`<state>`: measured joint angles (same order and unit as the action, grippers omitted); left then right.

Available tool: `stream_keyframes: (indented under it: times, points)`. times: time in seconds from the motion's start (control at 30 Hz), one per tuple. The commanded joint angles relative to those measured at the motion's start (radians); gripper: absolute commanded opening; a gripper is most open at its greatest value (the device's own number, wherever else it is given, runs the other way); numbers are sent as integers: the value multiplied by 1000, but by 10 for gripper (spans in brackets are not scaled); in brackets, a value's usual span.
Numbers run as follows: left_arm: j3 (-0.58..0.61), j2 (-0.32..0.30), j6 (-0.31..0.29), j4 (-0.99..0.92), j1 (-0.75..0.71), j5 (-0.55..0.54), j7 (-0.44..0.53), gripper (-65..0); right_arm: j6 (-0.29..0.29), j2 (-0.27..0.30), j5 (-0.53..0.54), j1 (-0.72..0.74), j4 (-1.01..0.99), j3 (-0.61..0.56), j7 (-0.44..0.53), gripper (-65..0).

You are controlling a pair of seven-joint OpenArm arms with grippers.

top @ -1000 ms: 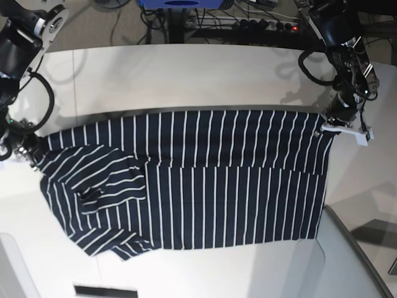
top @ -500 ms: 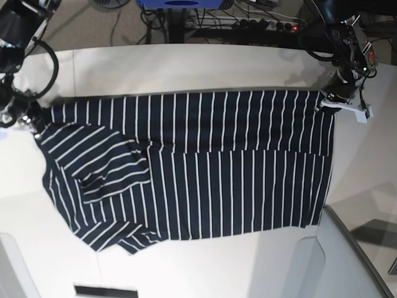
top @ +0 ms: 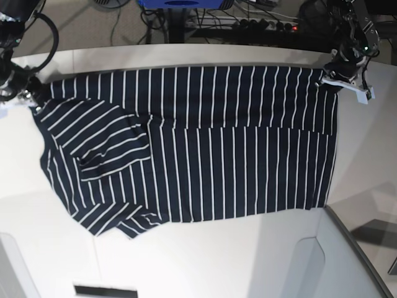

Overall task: Layout the t-shirt on the table in an organized manner, then fold the t-shirt properly
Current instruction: 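Drag the held shirt edge with both grippers away from the shirt body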

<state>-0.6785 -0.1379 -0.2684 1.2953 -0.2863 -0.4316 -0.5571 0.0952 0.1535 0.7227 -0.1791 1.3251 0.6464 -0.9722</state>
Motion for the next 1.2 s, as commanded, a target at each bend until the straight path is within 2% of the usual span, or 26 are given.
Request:
stream_keyframes:
  times: [0.0,0.1,0.27,0.73,0.9,1.17]
  points:
    - [-10,-18,5,17,3,-2,24,-650,4,18,4,-3,20,6,20,-650]
    - [-13,-9,5,30,-17,-2,32,-650,4,10,4,-43,44,6,51,-650]
    - [-2,-4,7,43,-58,0,110,-650,4,-21,4,-93,107,5,68,-650]
    - [-2,-4,7,37,-69,0,113,-650,-2,-36,-4,-96,104,8,71,-650]
    - [-2,-4,7,37,-67,0,113,-650,-2,-55,-4,-110,110,86,71,-650]
    - [0,-6,7,37,-63,1,113,-650,-2,-59,-5,-125,106,88,69,-650]
